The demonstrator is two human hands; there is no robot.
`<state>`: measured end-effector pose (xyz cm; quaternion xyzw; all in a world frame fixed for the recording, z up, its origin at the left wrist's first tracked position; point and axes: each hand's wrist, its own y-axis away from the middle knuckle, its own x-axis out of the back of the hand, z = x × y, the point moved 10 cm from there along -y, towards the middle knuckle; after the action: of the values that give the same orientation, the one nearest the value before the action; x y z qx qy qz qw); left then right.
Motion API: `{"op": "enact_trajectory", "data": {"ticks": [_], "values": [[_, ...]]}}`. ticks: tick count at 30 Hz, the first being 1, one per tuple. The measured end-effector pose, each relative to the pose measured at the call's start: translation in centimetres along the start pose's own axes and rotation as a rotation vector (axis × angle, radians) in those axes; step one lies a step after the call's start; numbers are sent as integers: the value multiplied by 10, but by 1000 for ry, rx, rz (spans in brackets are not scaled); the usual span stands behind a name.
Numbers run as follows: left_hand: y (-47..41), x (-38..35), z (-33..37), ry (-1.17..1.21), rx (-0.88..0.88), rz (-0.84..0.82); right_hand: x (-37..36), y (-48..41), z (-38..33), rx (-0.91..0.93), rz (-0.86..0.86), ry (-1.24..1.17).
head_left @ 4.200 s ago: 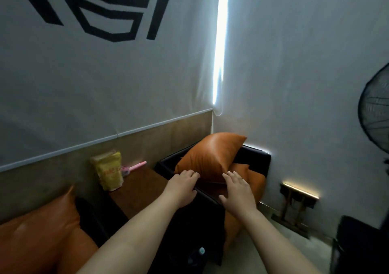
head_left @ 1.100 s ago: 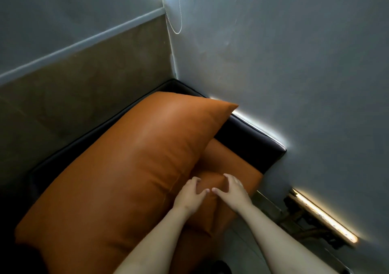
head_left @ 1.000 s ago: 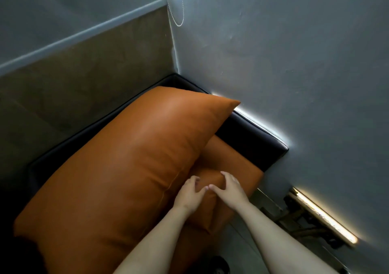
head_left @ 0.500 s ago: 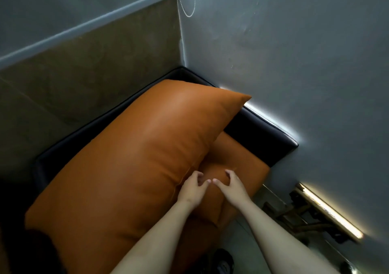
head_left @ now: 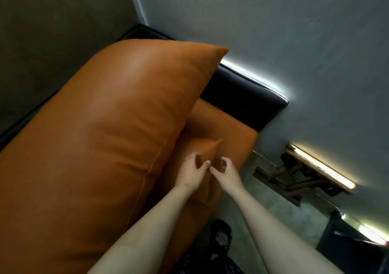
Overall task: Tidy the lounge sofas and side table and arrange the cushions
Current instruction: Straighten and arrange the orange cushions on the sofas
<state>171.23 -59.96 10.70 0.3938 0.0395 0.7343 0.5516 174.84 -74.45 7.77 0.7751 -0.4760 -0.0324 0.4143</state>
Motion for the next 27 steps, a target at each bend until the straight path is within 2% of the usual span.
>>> {"op": "enact_trajectory", "data": {"ticks": [5,10,12,14,18,27], "values": [[-8,10,2,-39,-114,176,-17,-21,26,-48,-34,-65],[11,11,48,-457,-501,372,-46,-33,42,-61,-70,-117],[19,19,63,-523,-584,472,-59,-45,58,-44,-60,-142],[20,32,72,-520,-580,557,-73,-57,74,-25,-65,-165],[14,57,81,-488,-518,649,-58,-27,41,-42,-39,-154],[17,104,103,-626,-518,806,-73,-34,37,-96,-155,-206]]}}
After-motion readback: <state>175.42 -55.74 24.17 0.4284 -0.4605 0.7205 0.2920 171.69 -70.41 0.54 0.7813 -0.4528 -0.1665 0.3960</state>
